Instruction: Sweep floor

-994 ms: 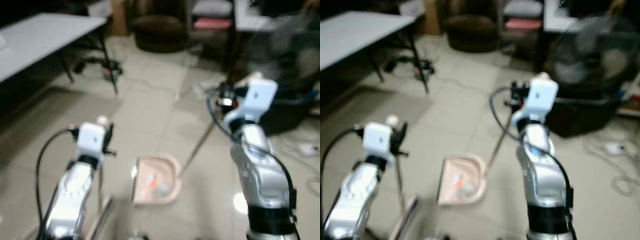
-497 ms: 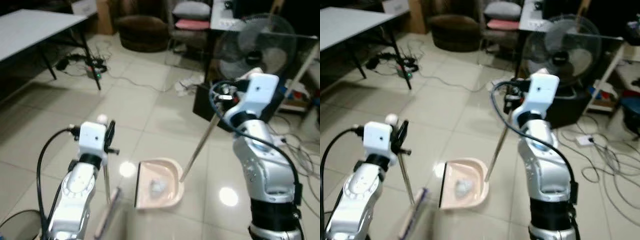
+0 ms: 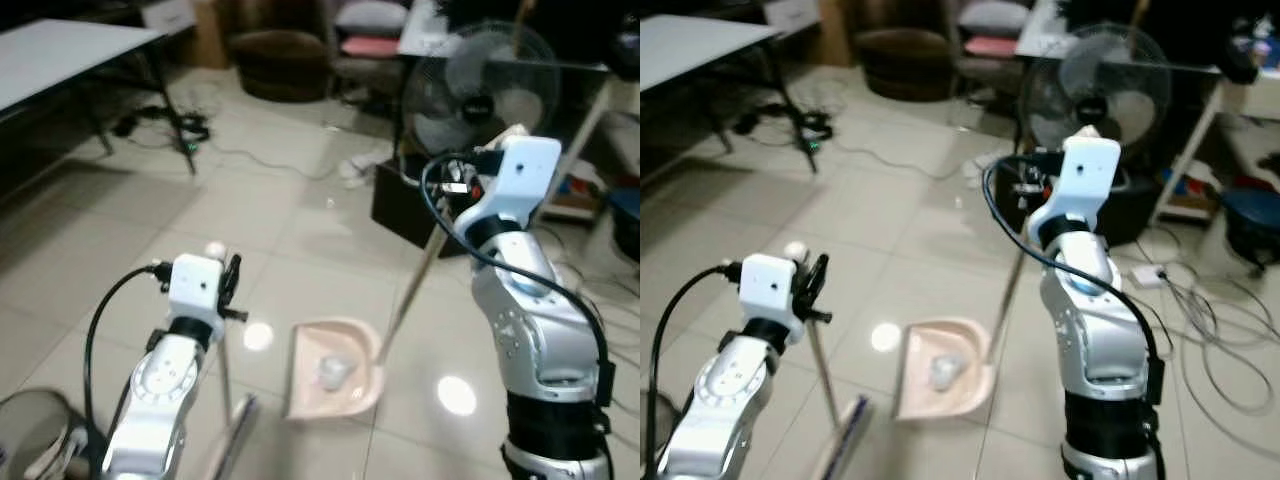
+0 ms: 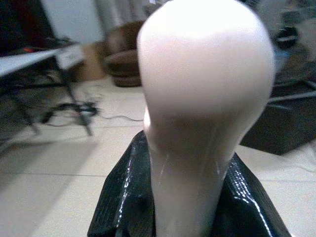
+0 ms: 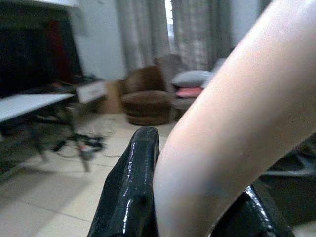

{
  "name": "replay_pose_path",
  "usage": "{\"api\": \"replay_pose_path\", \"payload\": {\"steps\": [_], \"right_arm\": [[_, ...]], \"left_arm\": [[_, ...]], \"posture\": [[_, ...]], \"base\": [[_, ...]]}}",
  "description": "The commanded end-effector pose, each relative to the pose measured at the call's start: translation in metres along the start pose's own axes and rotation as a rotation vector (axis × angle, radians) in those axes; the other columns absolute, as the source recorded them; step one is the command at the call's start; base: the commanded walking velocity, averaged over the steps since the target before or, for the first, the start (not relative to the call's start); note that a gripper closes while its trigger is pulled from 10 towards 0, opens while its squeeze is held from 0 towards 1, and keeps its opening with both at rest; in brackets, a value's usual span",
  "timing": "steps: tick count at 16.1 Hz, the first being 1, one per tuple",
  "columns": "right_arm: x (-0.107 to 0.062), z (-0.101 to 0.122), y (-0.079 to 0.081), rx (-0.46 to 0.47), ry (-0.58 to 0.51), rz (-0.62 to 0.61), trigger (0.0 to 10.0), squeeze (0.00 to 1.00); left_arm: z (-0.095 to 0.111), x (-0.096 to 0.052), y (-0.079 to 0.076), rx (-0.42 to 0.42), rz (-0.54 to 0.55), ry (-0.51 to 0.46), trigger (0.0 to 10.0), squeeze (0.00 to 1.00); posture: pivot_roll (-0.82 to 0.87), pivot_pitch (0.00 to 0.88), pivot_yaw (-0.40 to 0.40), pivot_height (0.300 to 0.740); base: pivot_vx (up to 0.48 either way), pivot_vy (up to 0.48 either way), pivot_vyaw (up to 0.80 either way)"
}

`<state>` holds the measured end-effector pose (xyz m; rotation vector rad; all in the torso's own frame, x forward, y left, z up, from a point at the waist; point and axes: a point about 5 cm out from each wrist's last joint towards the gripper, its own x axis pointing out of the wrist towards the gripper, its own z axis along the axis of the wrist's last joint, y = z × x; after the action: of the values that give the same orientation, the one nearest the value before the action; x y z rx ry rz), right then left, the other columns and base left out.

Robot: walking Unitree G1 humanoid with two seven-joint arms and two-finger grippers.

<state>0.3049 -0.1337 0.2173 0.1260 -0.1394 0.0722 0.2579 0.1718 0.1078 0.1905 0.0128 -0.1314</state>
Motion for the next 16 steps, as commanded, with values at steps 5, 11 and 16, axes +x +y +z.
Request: {"api": "replay_pose_path", "payload": {"steps": [5,11,16], "right_arm": [[0.003,0.026,0.015,0.069,-0.070,0.084,10.0,0.00],[0.009,0.043,0.024,0.084,-0.089,0.144,10.0,0.00],[0.013,0.056,0.029,0.079,-0.098,0.184,10.0,0.00]], "left_arm": [[-0.009,-0.009,0.003,0.059,0.002,0.040,10.0,0.00],[-0.007,-0.010,0.002,0.074,0.001,0.029,10.0,0.00],[-0.004,-0.012,0.001,0.076,-0.007,0.007,10.0,0.00]], "posture": [[-0.07,0.000,0.068,0.740],[-0.06,0.000,0.067,0.740],[-0.05,0.000,0.061,0.740]], "base": [[0.000,0.000,0.80],[0.000,0.000,0.80],[0.055,0.000,0.80]]}}
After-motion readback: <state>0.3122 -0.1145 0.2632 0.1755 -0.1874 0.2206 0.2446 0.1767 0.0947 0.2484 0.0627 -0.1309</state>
